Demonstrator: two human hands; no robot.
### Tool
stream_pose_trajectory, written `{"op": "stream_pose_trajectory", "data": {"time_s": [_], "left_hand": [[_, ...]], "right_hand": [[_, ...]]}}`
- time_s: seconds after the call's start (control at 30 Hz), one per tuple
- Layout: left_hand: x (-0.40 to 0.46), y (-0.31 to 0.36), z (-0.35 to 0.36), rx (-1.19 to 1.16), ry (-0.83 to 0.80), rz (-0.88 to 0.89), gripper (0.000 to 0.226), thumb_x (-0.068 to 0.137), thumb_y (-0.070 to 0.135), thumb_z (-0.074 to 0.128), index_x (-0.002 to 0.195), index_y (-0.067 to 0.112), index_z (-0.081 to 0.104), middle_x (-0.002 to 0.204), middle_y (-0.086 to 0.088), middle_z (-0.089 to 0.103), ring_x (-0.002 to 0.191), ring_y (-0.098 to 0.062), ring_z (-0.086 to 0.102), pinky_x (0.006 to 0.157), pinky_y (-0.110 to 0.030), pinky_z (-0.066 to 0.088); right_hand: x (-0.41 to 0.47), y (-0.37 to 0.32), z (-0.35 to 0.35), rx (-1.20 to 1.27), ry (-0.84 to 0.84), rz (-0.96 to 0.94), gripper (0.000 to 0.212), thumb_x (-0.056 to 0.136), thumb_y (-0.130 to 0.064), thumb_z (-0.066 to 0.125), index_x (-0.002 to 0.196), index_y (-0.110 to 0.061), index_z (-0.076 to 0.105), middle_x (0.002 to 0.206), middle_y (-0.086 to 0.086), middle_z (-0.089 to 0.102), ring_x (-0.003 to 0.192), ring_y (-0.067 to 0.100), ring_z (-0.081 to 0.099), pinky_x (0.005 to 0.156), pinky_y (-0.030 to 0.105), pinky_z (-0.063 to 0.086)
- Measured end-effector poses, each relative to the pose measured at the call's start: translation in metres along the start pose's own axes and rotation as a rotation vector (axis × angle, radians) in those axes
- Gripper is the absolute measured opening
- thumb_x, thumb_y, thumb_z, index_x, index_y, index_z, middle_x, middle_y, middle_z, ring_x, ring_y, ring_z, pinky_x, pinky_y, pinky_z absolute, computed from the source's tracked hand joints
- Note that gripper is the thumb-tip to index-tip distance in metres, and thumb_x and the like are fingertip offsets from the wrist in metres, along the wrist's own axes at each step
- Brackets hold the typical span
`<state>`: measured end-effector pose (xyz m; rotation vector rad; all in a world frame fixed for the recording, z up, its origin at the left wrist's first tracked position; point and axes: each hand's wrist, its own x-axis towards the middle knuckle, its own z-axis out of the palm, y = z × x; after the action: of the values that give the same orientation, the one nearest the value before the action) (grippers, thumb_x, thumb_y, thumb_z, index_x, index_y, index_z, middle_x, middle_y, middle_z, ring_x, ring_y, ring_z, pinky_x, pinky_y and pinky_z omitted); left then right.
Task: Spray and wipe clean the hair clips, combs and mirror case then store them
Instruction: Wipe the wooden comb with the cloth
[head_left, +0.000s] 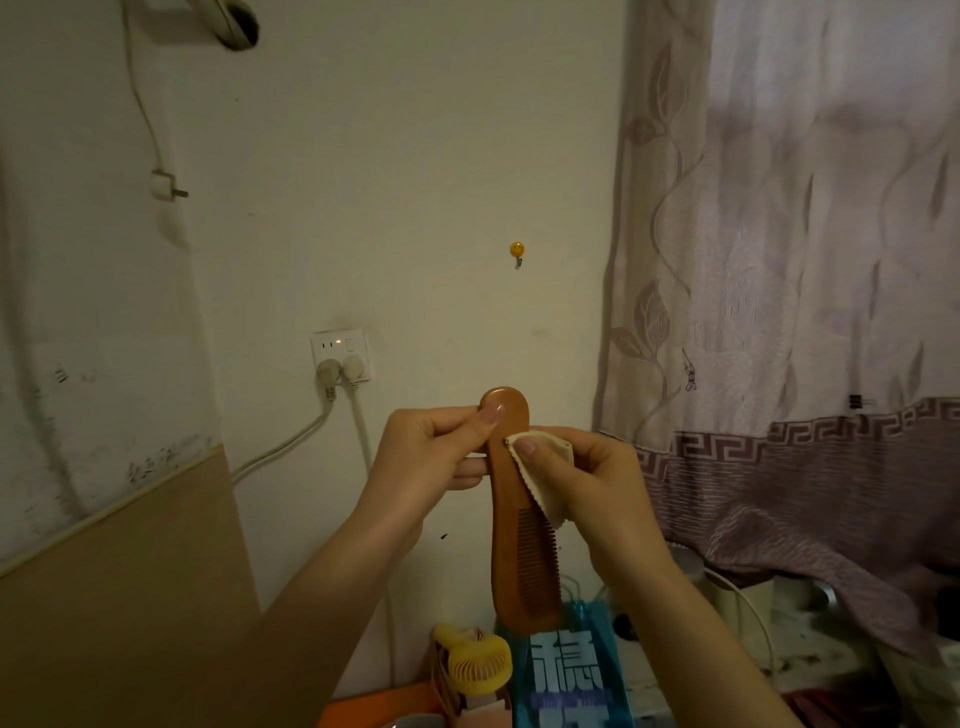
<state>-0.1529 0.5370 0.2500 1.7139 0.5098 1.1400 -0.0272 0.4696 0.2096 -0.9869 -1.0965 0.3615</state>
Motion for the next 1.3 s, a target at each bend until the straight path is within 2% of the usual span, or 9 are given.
{"op": "stream_pose_trajectory", "data": {"time_s": [0.33, 0.47, 0.53, 0.67, 0.8, 0.9, 1.07, 1.3], "left_hand": [[-0.007, -0.003, -0.002, 0.072, -0.084, 0.012, 0.012, 0.085, 0.029, 0.064, 0.083, 0.024, 0.075, 0.074, 0.0, 0.075, 0.064, -0.014, 0.072, 0.056, -0.017, 0.053], [-0.01, -0.005, -0.002, 0.072, -0.148, 0.019, 0.014, 0.083, 0.025, 0.065, 0.089, 0.019, 0.076, 0.075, -0.004, 0.075, 0.061, -0.013, 0.07, 0.057, -0.02, 0.054], [-0.012, -0.005, -0.002, 0.077, -0.156, 0.026, 0.011, 0.081, 0.026, 0.066, 0.085, 0.024, 0.076, 0.075, -0.005, 0.075, 0.062, -0.014, 0.07, 0.06, -0.021, 0.056], [-0.014, -0.005, -0.003, 0.057, -0.107, 0.02, 0.009, 0.083, 0.023, 0.067, 0.078, 0.027, 0.074, 0.073, -0.003, 0.075, 0.061, -0.015, 0.07, 0.057, -0.02, 0.056], [-0.015, -0.003, -0.005, 0.03, -0.06, -0.005, 0.009, 0.085, 0.024, 0.065, 0.083, 0.022, 0.074, 0.073, 0.0, 0.075, 0.063, -0.013, 0.071, 0.055, -0.016, 0.053], [-0.015, -0.002, -0.002, 0.006, -0.028, -0.002, 0.009, 0.084, 0.023, 0.067, 0.085, 0.017, 0.074, 0.072, -0.004, 0.075, 0.061, -0.013, 0.071, 0.055, -0.016, 0.053], [-0.016, -0.003, 0.0, 0.0, 0.042, 0.021, 0.011, 0.081, 0.022, 0.071, 0.089, 0.016, 0.074, 0.071, 0.0, 0.075, 0.062, -0.01, 0.071, 0.056, -0.015, 0.053], [-0.018, -0.004, -0.002, -0.028, 0.082, 0.008, 0.021, 0.08, 0.018, 0.072, 0.098, 0.006, 0.073, 0.072, -0.005, 0.075, 0.058, -0.009, 0.068, 0.056, -0.016, 0.053]], "right_hand": [[0.006, -0.01, -0.001, 0.034, 0.035, -0.016, 0.009, 0.085, -0.017, 0.067, 0.089, -0.019, 0.075, 0.074, -0.003, 0.074, 0.066, 0.003, 0.066, 0.056, 0.013, 0.048], [0.009, -0.013, -0.002, 0.078, 0.056, -0.017, 0.009, 0.084, -0.017, 0.067, 0.089, -0.015, 0.075, 0.077, 0.002, 0.074, 0.069, 0.009, 0.066, 0.06, 0.018, 0.05], [0.008, -0.014, -0.002, 0.082, 0.055, -0.022, 0.011, 0.084, -0.017, 0.067, 0.09, -0.012, 0.075, 0.077, 0.003, 0.073, 0.069, 0.009, 0.066, 0.061, 0.018, 0.05], [0.005, -0.014, -0.006, 0.113, 0.078, -0.009, 0.01, 0.084, -0.02, 0.066, 0.085, -0.015, 0.075, 0.076, 0.004, 0.074, 0.071, 0.011, 0.067, 0.064, 0.018, 0.052], [-0.002, -0.015, -0.009, 0.105, 0.039, 0.0, 0.011, 0.084, -0.021, 0.064, 0.081, -0.019, 0.075, 0.076, 0.008, 0.073, 0.07, 0.013, 0.067, 0.065, 0.018, 0.054], [-0.009, -0.013, -0.006, 0.074, -0.058, 0.053, 0.013, 0.086, -0.019, 0.064, 0.09, -0.012, 0.074, 0.072, 0.003, 0.073, 0.064, 0.009, 0.067, 0.056, 0.015, 0.05], [-0.017, -0.009, -0.005, 0.026, -0.113, 0.093, 0.01, 0.083, -0.018, 0.067, 0.089, -0.015, 0.074, 0.067, -0.006, 0.071, 0.061, 0.003, 0.065, 0.056, 0.011, 0.048], [-0.025, -0.005, -0.009, -0.001, -0.154, 0.129, 0.017, 0.076, -0.026, 0.07, 0.089, -0.016, 0.074, 0.066, -0.003, 0.07, 0.059, 0.008, 0.062, 0.054, 0.018, 0.048]]}}
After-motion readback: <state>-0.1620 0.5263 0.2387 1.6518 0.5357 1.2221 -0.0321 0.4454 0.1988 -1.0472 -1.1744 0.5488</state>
